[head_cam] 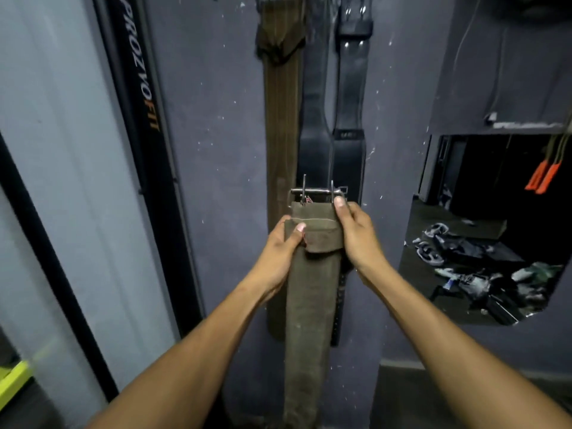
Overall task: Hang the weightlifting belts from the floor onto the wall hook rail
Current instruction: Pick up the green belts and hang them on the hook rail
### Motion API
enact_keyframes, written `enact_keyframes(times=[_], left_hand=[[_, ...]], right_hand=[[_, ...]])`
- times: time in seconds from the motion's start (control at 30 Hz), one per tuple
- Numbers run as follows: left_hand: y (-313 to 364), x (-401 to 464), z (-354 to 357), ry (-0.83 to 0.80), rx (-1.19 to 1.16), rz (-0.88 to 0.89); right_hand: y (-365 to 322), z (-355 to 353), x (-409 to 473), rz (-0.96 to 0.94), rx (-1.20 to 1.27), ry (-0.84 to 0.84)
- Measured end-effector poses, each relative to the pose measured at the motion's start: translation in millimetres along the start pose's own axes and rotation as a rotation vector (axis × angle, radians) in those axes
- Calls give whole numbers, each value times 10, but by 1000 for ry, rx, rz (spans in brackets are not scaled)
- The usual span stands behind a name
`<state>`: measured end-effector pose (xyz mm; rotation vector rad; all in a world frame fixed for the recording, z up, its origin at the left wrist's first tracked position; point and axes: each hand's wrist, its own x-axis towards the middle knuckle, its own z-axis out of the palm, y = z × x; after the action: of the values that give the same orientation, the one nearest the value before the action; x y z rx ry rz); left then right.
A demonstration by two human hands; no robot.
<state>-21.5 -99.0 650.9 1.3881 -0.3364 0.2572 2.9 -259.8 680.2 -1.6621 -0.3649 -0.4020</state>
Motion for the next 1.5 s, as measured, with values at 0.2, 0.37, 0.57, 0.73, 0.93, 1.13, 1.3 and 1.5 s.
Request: enact_keyframes(times=[0.2,0.37,0.57,0.73,0.93,1.13,1.3,1.5], left_hand=[[496,171,8,105,-1,27],[769,324,27,237,121,160],[991,418,47,43,-175,120],[703,300,-12,-1,-270,4],[668,298,-155,-121,-151,18],[495,234,-339,-182,-119,-32],[-21,-9,-522,-186,-84,-183],[-344,-218,-648,-282,120,-298]], right_hand=[[-201,172,-3,-274,-193,125],[-416,329,69,-252,-39,145],[-766,376,367,-280,6,320],[-1242,374,712,-313,-13,388],[-1613,391,892,-291,-13,439],[-1777,452,922,-273,-3,431],[-1938,398,1009,-292,28,460],[-1947,439,984,-310,27,434]])
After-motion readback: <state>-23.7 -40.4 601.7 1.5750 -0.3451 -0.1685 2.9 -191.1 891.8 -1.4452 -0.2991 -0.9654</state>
